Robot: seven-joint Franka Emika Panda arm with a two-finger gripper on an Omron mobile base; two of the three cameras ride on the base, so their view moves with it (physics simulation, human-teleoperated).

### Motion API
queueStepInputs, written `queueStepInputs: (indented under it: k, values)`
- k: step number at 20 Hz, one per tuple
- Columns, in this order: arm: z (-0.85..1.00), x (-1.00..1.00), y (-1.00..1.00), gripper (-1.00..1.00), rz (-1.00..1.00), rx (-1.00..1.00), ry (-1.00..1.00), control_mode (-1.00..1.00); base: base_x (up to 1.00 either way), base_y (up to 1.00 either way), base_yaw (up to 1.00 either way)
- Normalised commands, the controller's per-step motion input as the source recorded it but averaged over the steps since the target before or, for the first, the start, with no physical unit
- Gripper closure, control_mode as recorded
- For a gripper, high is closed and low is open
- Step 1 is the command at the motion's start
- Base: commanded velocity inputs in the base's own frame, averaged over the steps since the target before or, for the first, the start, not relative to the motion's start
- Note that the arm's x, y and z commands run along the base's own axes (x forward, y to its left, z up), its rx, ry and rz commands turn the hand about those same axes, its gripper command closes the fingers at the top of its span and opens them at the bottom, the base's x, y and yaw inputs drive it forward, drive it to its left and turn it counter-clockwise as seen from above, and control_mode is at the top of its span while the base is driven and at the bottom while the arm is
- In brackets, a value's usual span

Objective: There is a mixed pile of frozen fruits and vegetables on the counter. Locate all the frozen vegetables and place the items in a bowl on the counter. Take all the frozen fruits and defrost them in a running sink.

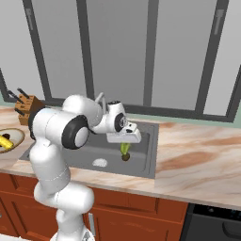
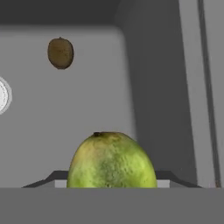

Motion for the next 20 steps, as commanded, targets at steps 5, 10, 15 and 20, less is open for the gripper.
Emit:
queueStepInputs:
  k: [5,10,15,20]
  values:
    - [-0.62,0.59,-0.1,1.0,-0.04,0.01,0.31,-1.0,0.0,0.0,0.0]
    - [-0.42,0.43,0.0,1.0,-0.01,0.06,0.35,-1.0,0.0,0.0,0.0]
    - [-0.42,0.3,0.0,1.0,0.0,0.05,0.33,-1.0,0.0,0.0,0.0]
    - [-0.45,0.08,-0.01,1.0,0.0,0.05,0.12,-1.0,0.0,0.0,0.0]
